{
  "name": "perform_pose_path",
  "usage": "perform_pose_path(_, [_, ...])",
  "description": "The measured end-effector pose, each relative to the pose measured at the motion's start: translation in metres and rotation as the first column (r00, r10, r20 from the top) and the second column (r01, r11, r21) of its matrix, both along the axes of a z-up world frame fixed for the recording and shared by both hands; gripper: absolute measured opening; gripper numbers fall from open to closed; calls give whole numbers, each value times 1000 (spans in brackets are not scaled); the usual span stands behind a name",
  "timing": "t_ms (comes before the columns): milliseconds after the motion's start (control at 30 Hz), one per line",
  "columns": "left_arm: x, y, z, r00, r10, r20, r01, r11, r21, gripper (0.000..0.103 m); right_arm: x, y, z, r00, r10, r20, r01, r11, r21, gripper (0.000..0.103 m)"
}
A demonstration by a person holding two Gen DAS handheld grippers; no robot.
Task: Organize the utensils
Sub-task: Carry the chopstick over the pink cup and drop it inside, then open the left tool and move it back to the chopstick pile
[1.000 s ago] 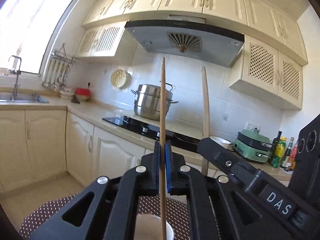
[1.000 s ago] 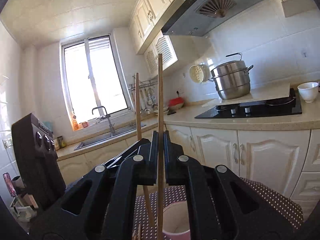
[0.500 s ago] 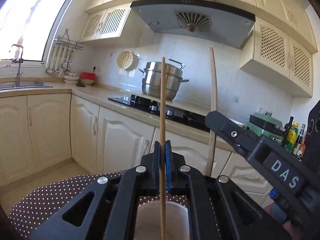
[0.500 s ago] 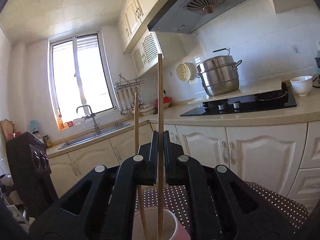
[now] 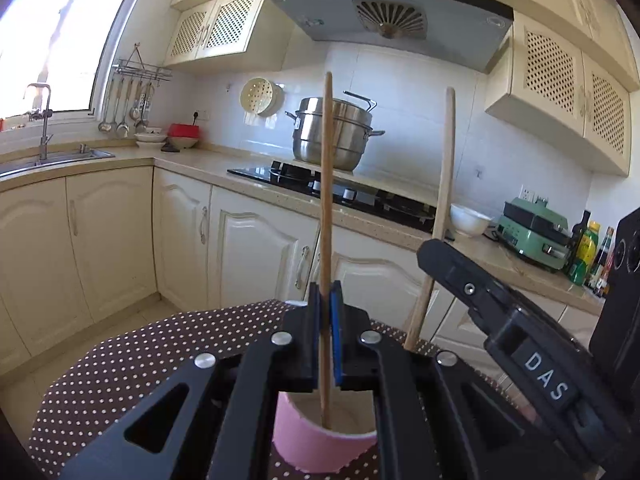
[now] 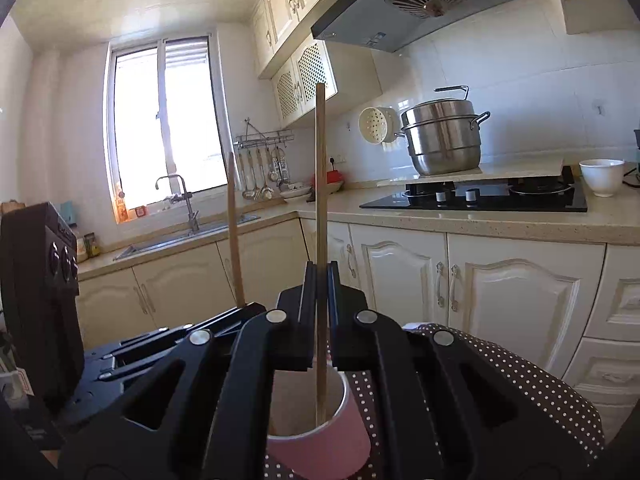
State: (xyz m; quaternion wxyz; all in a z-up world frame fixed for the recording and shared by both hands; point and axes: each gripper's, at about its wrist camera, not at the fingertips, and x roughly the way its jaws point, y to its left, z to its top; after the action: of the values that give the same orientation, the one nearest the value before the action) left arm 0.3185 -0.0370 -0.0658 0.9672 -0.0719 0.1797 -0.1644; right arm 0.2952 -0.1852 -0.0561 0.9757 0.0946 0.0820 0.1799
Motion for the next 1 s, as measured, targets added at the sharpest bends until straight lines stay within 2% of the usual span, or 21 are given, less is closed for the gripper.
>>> perform_pose_path(100, [-4,4,-2,1000,2,-18,-1,1000,2,11,-6,6,-8,1000,0,-13,-1,999,-36,6])
perform_pose_path(167, [-5,9,-3,999,-1,-40,0,1000,-11,33,-8,7,-13,1000,-4,-27,3,999,-43,6])
perform_pose_path(200, [-7,10,-3,999,6,-37,-6,1000,-11,36,-9,6,-16,999,-12,-34,11,999,-41,6])
perform_pose_path(267, [-10,11,-2,999,3,-37,-2,1000,2,51,-10,5,-20,999,-17,-49,16,999,-35,6])
perform_pose_path(367, [-17,14,0,999,22,-38,-20,999,40,63,-11,4,-23,998,-28,-61,26,999,-34,6])
perform_pose_path(467, [-27,21,2,999,33,-24,-32,999,39,76,-15,5,-22,998,-36,-58,34,999,-32,7])
perform_pose_path(567, [-33,31,4,999,36,-16,-36,999,9,83,-19,6,-19,998,-42,-56,40,998,-42,9])
perform_pose_path(600, [-36,36,4,999,36,-19,-36,999,-8,85,-20,6,-18,997,-49,-60,46,998,-41,16])
perform_pose_path(633, [-38,40,4,999,39,-24,-40,999,-17,86,-21,5,-17,997,-49,-62,47,998,-35,30])
perform_pose_path(667, [-40,44,4,999,41,-30,-41,999,-26,86,-24,3,-16,997,-53,-59,52,998,-27,41])
perform_pose_path(700, [-42,47,4,999,40,-35,-41,999,-31,86,-27,2,-15,997,-63,-51,62,998,-20,57])
perform_pose_path(867, [-60,67,8,997,71,-27,-72,997,-22,87,-43,-2,-9,996,-81,-30,81,997,-2,58])
perform_pose_path(1000, [-77,83,10,997,82,-15,-82,996,-43,88,-53,-3,-5,995,-99,-31,100,995,1,62])
